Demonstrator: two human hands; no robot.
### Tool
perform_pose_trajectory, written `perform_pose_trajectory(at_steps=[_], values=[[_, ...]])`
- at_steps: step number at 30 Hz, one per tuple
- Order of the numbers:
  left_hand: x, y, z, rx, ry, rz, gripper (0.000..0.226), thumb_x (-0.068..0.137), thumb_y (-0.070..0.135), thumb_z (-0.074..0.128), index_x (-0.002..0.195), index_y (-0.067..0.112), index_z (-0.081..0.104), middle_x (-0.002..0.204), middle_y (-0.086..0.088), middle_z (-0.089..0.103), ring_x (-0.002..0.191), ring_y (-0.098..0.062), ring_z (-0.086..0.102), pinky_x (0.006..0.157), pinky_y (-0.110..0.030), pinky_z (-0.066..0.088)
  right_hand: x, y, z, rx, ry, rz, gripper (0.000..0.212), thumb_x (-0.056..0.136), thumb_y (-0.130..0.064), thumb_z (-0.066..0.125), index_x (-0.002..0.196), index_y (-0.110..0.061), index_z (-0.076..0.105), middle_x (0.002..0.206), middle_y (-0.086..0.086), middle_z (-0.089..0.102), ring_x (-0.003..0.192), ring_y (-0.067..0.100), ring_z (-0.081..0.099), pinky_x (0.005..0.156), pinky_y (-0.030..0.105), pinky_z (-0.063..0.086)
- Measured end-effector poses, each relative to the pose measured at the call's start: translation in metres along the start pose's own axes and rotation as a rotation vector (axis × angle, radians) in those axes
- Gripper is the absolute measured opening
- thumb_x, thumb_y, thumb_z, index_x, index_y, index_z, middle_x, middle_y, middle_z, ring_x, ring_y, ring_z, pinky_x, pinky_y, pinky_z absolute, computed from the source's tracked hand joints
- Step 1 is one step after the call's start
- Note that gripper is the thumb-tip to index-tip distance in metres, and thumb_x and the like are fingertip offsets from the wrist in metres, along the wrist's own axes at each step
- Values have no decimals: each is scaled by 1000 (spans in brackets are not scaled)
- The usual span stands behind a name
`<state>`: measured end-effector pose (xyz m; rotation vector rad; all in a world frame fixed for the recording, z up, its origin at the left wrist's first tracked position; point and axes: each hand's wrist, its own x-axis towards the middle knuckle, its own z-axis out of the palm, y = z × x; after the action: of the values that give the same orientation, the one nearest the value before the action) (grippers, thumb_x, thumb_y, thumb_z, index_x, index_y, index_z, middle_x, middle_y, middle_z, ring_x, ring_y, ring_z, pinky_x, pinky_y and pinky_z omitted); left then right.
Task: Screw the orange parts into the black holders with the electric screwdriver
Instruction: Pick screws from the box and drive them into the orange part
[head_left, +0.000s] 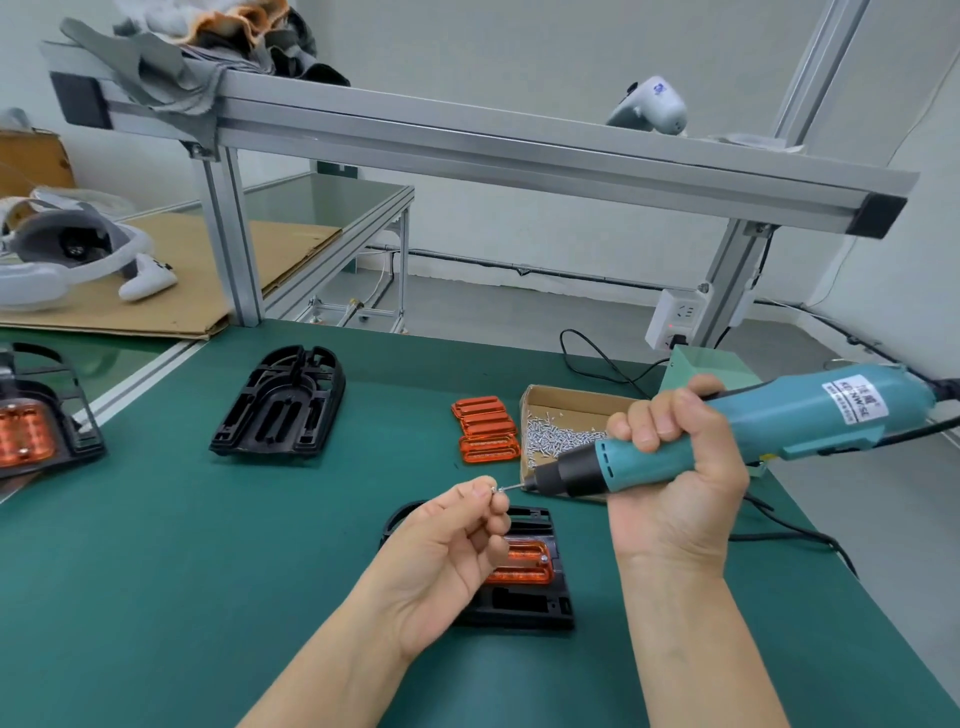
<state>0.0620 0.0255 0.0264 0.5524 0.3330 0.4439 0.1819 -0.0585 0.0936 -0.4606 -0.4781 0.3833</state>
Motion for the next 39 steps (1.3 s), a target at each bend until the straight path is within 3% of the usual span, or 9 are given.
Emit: perform_pose_trajectory(at_steps=[24, 28, 34, 39], values=[[-9, -10, 4, -190, 33, -77, 12, 76, 13, 65, 84, 8, 58, 72, -4, 58, 60, -12, 53, 52, -21, 51, -9, 4, 6, -37, -29, -16, 19, 77, -4, 48, 83, -22, 51, 54, -9, 39, 45, 7, 38, 52, 21, 41], [-9, -12, 1, -84, 58, -3, 7, 77, 14, 65, 80, 9, 62, 73, -4, 59, 61, -11, 53, 53, -21, 51, -7, 5, 6, -36, -28, -29, 19, 77, -4, 48, 83, -21, 51, 53, -9, 38, 44, 7, 37, 51, 21, 40], [-11, -15, -2, 296, 152, 270, 9, 84, 13, 60, 77, 9, 63, 68, -2, 57, 60, -8, 49, 55, -19, 47, -8, 7, 3, -54, -52, -6, 20, 74, -3, 47, 79, -22, 52, 51, -9, 37, 42, 8, 36, 49, 21, 39], [-13, -16, 1, 371, 178, 329, 15, 90, 7, 56, 78, 8, 65, 66, -2, 58, 59, -8, 49, 55, -19, 48, -7, 9, 0, -37, -52, 8, 20, 75, -3, 46, 80, -21, 51, 50, -9, 37, 41, 7, 36, 47, 21, 38]])
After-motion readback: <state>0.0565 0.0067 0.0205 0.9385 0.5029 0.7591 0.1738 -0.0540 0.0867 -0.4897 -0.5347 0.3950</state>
